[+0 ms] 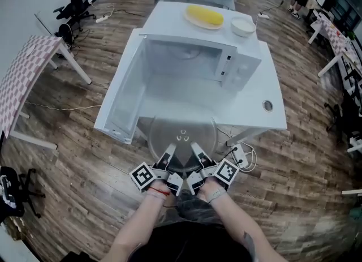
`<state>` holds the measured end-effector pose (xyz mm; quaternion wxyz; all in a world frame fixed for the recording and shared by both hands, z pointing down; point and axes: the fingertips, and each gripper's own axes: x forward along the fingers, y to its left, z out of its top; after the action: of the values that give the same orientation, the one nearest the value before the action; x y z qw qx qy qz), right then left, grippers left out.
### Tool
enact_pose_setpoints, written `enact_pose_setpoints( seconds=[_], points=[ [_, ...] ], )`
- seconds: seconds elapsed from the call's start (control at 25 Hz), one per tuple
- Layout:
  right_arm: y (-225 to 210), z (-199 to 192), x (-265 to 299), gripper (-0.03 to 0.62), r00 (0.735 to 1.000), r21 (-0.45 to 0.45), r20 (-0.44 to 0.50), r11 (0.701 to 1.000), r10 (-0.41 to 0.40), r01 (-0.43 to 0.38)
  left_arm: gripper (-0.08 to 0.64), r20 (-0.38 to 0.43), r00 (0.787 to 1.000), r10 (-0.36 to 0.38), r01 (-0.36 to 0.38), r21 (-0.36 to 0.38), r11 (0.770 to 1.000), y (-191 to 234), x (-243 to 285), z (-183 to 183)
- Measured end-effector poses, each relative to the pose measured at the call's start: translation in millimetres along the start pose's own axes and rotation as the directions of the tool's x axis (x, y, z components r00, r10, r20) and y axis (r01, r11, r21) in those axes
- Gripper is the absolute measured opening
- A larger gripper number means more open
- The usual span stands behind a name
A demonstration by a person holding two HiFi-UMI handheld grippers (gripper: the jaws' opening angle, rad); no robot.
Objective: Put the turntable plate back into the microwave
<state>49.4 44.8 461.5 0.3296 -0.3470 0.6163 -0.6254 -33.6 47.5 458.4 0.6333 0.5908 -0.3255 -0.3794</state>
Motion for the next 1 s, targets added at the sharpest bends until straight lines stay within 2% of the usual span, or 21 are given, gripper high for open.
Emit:
enact_pose_setpoints(
  seconds=[0.36,1.0],
  points=[
    [-2.9,23.3,21.3,0.04,1.0,-0.009,-0.027,1.0,0.015,-0.015,0.032,0.027,1.0,-0.005,0.005,0.012,1.0,4.7,27.5,8.0],
    [-15.0,49.1,53.8,0.04,1.0,0.01,-0.006,1.0,0.005,-0.005,0.032,0.012,1.0,0.005,-0.005,-0.004,1.0,17.6,66.5,26.9]
  ],
)
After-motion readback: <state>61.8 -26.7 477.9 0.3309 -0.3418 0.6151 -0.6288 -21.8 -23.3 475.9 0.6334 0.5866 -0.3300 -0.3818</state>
